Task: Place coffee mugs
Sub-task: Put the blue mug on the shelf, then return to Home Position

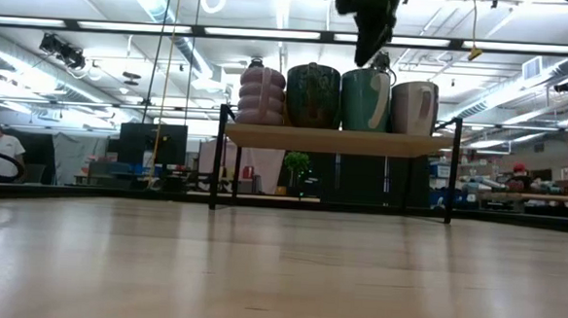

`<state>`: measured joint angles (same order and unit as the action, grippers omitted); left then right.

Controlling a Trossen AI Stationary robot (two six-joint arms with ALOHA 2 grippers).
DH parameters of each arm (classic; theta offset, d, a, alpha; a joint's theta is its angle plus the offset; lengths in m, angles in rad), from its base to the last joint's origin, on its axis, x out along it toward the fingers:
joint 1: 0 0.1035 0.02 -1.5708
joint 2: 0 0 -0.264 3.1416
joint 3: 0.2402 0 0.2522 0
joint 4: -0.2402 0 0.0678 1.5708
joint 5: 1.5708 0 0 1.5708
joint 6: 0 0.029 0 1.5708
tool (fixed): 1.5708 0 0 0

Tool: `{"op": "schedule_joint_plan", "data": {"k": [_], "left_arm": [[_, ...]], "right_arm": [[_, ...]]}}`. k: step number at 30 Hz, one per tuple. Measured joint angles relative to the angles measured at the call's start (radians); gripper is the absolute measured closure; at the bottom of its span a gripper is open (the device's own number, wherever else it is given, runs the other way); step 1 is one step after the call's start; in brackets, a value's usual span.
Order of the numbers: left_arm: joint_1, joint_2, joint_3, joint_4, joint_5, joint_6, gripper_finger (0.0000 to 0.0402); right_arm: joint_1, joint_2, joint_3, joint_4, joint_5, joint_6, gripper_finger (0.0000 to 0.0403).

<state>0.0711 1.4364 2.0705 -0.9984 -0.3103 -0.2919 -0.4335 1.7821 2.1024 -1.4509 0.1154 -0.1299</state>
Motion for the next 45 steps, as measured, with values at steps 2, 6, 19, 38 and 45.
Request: {"op": "schedule_joint_plan", "data": {"k": [2, 6, 19, 38, 45], "left_arm": [[-0.002, 0.0, 0.001, -0.015, -0.003, 0.054, 0.0278], [-0.025, -0.005, -0.051, 0.017, -0.011, 0.136, 0.0279], [-0.092, -0.26, -0.657, 0.481, 0.002, 0.063, 0.0279], [-0.101, -0.671, -1.356, 1.103, -0.005, -0.227, 0.0279], [-0.1, -0.802, -1.533, 1.194, -0.076, -0.311, 0.0279]], "right_arm": [[0.0, -0.001, 0.049, -0.023, -0.002, 0.0, 0.0254], [0.008, -0.032, 0.121, -0.027, -0.008, 0.023, 0.0254], [0.207, -0.283, 0.063, 0.13, 0.025, 0.142, 0.0256], [0.451, -0.763, -0.88, 0.895, 0.07, 0.418, 0.0256], [0.536, -0.945, -1.24, 1.216, 0.144, 0.542, 0.0256]]}}
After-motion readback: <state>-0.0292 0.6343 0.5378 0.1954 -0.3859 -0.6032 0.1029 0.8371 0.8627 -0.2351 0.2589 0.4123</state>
